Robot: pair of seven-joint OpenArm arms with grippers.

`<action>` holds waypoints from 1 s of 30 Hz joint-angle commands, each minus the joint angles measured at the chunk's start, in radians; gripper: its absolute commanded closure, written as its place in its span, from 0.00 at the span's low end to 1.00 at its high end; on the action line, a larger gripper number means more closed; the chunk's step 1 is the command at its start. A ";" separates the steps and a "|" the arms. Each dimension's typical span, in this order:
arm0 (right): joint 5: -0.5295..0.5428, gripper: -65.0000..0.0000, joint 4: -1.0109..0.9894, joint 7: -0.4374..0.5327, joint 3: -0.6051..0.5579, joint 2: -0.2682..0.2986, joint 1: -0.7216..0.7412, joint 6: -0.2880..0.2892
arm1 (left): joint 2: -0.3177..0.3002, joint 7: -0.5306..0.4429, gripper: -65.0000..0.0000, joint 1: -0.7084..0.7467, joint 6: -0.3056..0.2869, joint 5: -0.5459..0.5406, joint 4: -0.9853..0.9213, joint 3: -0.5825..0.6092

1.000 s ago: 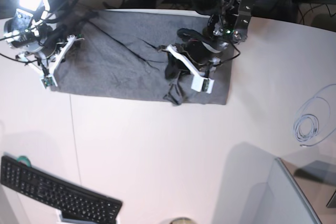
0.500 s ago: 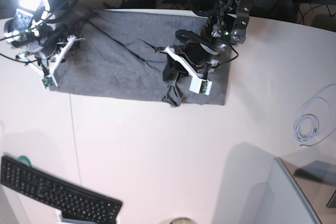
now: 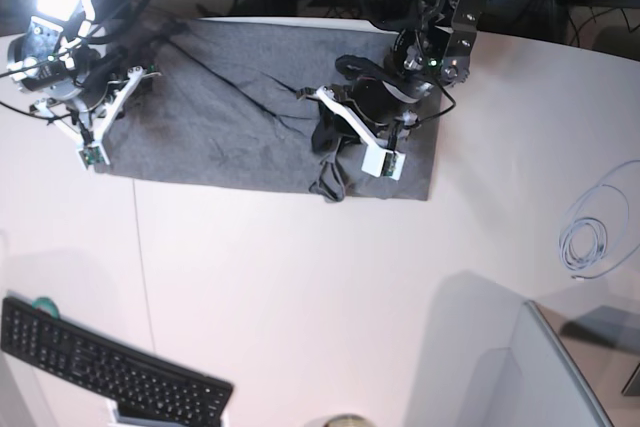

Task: Layout the t-shirt on the table in an organized manner, then fold the t-shirt properly
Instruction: 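Carry the left gripper's end over toward the right gripper, folding the strip, then lower the folded end onto the shirt and open the left gripper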

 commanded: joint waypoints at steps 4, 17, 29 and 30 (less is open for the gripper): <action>0.006 1.00 0.018 0.012 0.002 0.005 0.006 0.001 | 0.002 -0.021 0.83 -0.002 -0.016 -0.011 0.022 0.018; 0.006 1.00 0.018 0.012 0.002 0.005 0.003 0.001 | -0.024 -0.022 0.35 -0.008 -0.018 -0.019 0.044 0.127; 0.006 1.00 0.018 0.010 -0.003 0.005 0.006 0.001 | -0.097 -0.022 0.43 0.019 -0.011 -0.020 0.229 0.274; 0.006 1.00 0.018 0.010 0.000 0.005 0.006 0.001 | -0.105 -0.022 0.53 0.030 -0.010 -0.020 0.237 0.239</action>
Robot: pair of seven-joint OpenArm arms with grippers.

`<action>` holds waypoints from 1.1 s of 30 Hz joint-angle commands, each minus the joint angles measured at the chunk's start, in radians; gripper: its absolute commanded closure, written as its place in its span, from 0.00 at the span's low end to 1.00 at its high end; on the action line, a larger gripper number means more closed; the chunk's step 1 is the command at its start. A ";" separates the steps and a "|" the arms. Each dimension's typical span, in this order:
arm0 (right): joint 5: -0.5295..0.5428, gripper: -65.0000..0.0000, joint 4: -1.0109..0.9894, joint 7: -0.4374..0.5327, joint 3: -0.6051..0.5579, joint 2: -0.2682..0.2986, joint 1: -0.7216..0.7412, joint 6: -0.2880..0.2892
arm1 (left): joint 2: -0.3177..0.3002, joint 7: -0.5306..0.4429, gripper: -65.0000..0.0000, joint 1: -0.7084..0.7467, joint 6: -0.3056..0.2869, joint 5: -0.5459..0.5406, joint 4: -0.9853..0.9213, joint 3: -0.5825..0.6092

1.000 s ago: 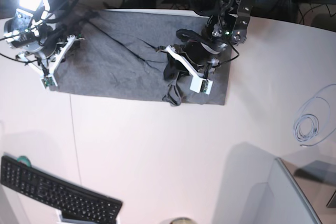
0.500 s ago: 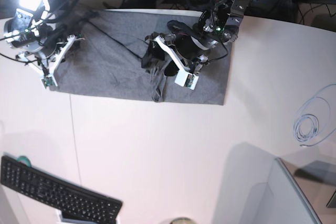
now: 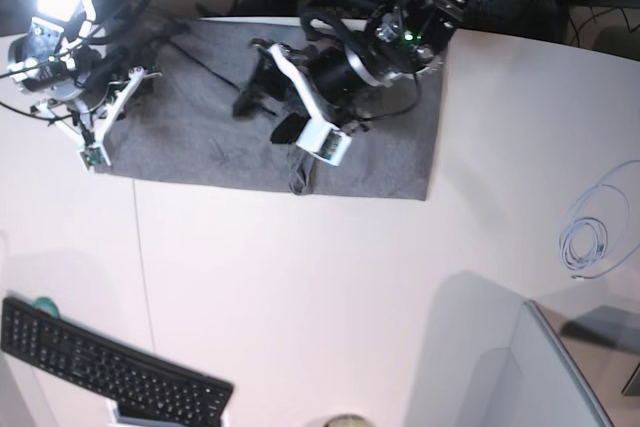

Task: Layout the t-shirt on the table in an organized manner, then fold the t-shirt properly
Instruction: 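Lower the folded end onto the shirt and open the left gripper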

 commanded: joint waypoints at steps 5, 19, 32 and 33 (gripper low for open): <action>0.006 1.00 0.018 0.010 0.006 0.005 0.001 0.001 | -0.004 -0.023 1.00 0.050 0.045 0.000 0.007 -0.215; 0.006 1.00 0.018 0.010 0.006 0.003 0.000 0.001 | -0.018 -0.025 1.00 0.036 0.042 0.001 -0.153 -0.312; 0.006 1.00 0.018 0.010 0.006 0.003 0.000 0.001 | -0.019 -0.023 1.00 0.051 0.044 0.001 -0.117 -0.036; 0.006 1.00 0.018 0.010 0.006 0.003 0.000 0.001 | -0.019 -0.023 1.00 0.051 0.044 0.001 -0.103 -0.016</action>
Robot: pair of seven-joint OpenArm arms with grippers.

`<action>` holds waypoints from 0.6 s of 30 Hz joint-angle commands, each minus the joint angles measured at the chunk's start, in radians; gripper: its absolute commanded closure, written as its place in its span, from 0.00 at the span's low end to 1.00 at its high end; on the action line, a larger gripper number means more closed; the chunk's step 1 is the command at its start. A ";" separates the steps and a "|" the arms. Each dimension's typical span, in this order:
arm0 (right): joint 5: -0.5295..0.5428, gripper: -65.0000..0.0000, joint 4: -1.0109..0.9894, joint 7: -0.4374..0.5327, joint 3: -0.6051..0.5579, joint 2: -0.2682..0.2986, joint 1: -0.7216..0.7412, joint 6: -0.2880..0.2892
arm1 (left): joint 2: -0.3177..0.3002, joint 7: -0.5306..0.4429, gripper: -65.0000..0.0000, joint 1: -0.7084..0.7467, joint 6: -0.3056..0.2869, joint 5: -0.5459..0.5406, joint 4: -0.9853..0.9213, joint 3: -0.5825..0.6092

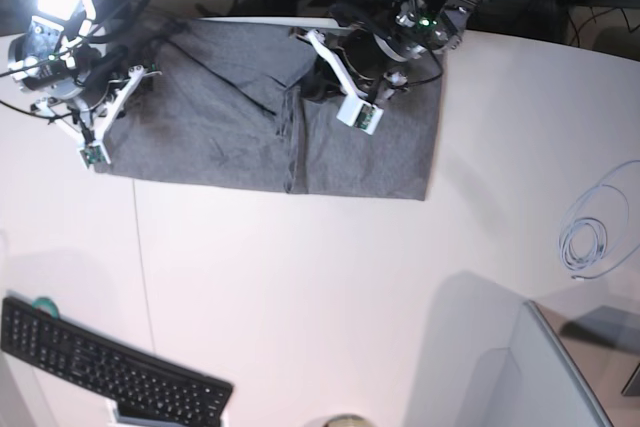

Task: Layout the t-shirt on the table in an organized manner, then fold the t-shirt properly
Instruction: 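Lower the folded end onto the shirt and open the left gripper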

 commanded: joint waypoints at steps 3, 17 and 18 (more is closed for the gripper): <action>0.006 1.00 0.018 0.010 0.003 0.004 0.003 0.001 | 0.004 -0.023 1.00 0.011 -0.016 -0.013 0.054 0.050; 0.005 1.00 0.018 0.010 0.005 0.005 0.004 0.001 | -0.053 -0.024 1.00 0.094 -0.015 -0.015 0.279 -0.093; 0.005 1.00 0.018 0.010 0.005 0.005 0.004 0.001 | -0.053 -0.024 1.00 0.091 -0.015 -0.015 0.273 -0.116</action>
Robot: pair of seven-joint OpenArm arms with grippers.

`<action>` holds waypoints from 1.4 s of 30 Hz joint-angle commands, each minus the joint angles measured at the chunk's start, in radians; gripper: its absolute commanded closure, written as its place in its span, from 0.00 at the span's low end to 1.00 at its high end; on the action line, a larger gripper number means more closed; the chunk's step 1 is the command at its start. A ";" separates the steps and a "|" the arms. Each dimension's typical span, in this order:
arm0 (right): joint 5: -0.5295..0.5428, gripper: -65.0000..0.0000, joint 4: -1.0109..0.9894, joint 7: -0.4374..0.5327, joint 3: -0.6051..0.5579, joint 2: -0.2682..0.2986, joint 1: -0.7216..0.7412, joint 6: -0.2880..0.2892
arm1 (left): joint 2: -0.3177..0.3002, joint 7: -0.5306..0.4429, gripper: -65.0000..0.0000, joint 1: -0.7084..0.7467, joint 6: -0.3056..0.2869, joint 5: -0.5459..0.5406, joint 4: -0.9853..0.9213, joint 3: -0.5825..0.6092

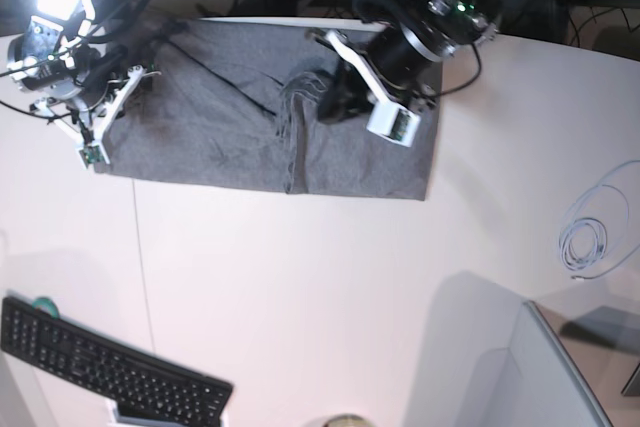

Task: Layout the t-shirt on the table in an organized manner, then fold the t-shirt properly
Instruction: 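Lower the folded end onto the shirt and open the left gripper, then raise the left gripper away from the folded shirt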

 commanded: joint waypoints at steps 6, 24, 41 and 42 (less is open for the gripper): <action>0.005 1.00 0.018 0.010 0.000 0.005 0.006 0.001 | 0.010 -0.017 1.00 -0.096 -0.011 -0.010 -0.148 -0.030; 0.005 1.00 0.018 0.010 0.003 0.005 0.007 0.001 | 0.013 -0.017 1.00 -0.154 -0.011 -0.018 -0.262 0.278; 0.005 1.00 0.018 0.010 -0.008 0.002 0.023 0.001 | -0.047 -0.017 1.00 0.001 -0.018 -0.009 -0.157 0.019; 0.005 1.00 0.018 0.010 -0.008 0.000 0.023 0.001 | -0.047 -0.017 1.00 0.001 -0.018 -0.009 -0.163 0.019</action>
